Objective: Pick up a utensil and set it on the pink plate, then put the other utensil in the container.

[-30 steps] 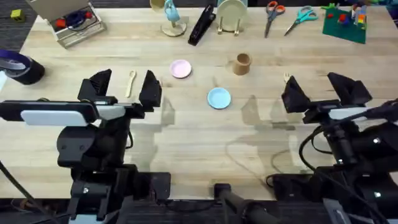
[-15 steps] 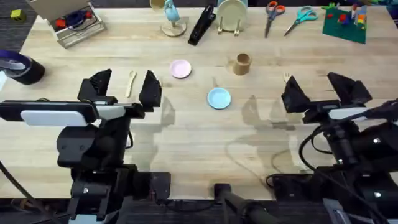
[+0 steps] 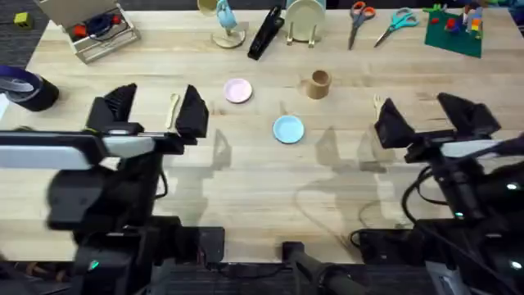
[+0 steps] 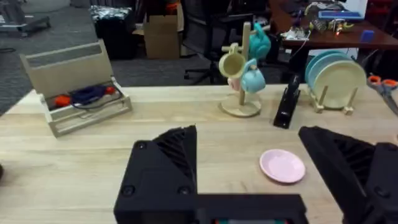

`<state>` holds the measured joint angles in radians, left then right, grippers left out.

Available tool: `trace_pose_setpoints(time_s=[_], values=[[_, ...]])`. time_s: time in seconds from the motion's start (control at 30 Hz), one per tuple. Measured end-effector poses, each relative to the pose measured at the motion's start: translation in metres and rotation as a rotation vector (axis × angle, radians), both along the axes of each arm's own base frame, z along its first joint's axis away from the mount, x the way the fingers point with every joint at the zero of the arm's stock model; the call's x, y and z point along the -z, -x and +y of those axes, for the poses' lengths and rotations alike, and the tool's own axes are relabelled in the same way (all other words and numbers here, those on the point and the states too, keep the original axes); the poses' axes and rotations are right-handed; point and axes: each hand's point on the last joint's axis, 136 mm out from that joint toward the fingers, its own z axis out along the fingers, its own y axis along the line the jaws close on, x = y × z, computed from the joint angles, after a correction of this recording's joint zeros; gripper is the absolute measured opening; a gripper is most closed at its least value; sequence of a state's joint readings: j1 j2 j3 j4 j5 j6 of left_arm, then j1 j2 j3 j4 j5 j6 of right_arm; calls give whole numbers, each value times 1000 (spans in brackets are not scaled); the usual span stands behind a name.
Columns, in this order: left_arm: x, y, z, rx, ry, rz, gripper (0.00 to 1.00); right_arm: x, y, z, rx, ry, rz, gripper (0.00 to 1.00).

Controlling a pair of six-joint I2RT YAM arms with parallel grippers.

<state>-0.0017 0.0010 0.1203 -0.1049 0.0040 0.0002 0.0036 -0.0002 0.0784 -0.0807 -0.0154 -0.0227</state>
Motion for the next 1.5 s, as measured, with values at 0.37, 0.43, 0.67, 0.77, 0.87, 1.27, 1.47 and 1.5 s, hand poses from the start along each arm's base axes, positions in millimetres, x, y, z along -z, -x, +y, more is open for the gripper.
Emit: trace_pose_setpoints(time_s=[0.37,0.43,0.67,0.77,0.87,1.27,1.47,1.5], values=[[-64,47,0,0,0,89,994,-65,36,0,-8,69,86,995],[-77,52,0,0,-1,106,994,-76,40,-1,-7,82,107,995],[-118,48,0,2,-24,196,993,-113,42,-10,38,109,198,995],[-128,38,0,3,-27,264,993,-122,37,-12,45,115,250,995],[-129,28,0,5,-30,365,993,-127,33,-13,47,118,309,995],[-142,-8,0,10,-30,704,993,-130,30,-13,34,125,582,995],[-139,-14,0,12,-30,842,993,-122,30,-13,26,130,725,995],[-137,-15,0,12,-30,863,993,-121,29,-14,26,130,741,995]])
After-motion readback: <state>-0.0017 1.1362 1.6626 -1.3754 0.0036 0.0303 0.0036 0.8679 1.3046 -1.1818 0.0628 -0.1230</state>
